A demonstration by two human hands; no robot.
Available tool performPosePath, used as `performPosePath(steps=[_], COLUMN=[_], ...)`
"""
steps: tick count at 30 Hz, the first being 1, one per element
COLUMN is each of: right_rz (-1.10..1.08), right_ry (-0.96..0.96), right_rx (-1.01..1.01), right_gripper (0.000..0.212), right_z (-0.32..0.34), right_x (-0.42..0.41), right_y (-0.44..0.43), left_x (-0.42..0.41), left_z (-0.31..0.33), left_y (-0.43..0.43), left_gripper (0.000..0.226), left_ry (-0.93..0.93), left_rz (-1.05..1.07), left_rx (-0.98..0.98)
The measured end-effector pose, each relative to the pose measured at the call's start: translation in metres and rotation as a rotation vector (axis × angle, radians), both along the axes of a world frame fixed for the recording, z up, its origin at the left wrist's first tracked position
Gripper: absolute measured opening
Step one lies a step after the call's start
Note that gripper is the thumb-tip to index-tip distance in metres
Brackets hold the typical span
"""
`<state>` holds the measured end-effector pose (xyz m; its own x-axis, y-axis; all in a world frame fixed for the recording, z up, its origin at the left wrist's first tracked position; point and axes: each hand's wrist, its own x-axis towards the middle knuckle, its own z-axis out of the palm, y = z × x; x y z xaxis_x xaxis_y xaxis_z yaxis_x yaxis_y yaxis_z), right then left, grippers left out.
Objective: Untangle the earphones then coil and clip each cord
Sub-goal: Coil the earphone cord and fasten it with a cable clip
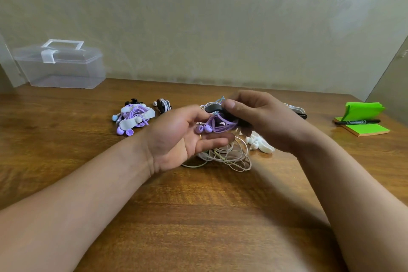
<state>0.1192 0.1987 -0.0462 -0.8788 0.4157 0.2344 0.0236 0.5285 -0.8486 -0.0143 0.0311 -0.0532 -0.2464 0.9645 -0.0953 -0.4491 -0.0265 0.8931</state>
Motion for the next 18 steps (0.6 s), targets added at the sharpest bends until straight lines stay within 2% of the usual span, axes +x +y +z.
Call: performPosePath(steps=[2,5,9,13,16,18], right_rz=[-0.053,-0.098,-0.106,-0.089,-0.065,-0.081], right_ry=[0.031,0.077,0.118,0.113,0.106,0.112], right_rx=[0.017,0.041,0.072,0.219,0.163,0.162], right_gripper=[0.029,0.029,0.018,0.022,0.033,0.031], right_z=[0.001,0.001,0.002,0.001,0.004,0.006], right_x=[-0.002,-0.004,-0.006,-0.008,-0.003,-0.001], right_y=[-0.003,-0.008,-0.020,-0.027,-0.028,-0.029], left_x=[0.000,0.005,0.004,0.003,0.001,-0.001], left_z=[0.000,-0.002,-0.004,-0.002,0.000,-0.001], left_y=[-0.001,0.001,0.002,-0.001,-0.002,-0.001], left_gripper=[0.039,0.046,0.057,0.043,0.037,0.036], left_ry=[-0.006,0.109,0.191,0.218,0.257,0.272], left_rz=[-0.042,-0.053,-0.051,-0.021,0.011,0.048], left_rx=[0.002,-0.035,-0.110,-0.137,-0.143,-0.138])
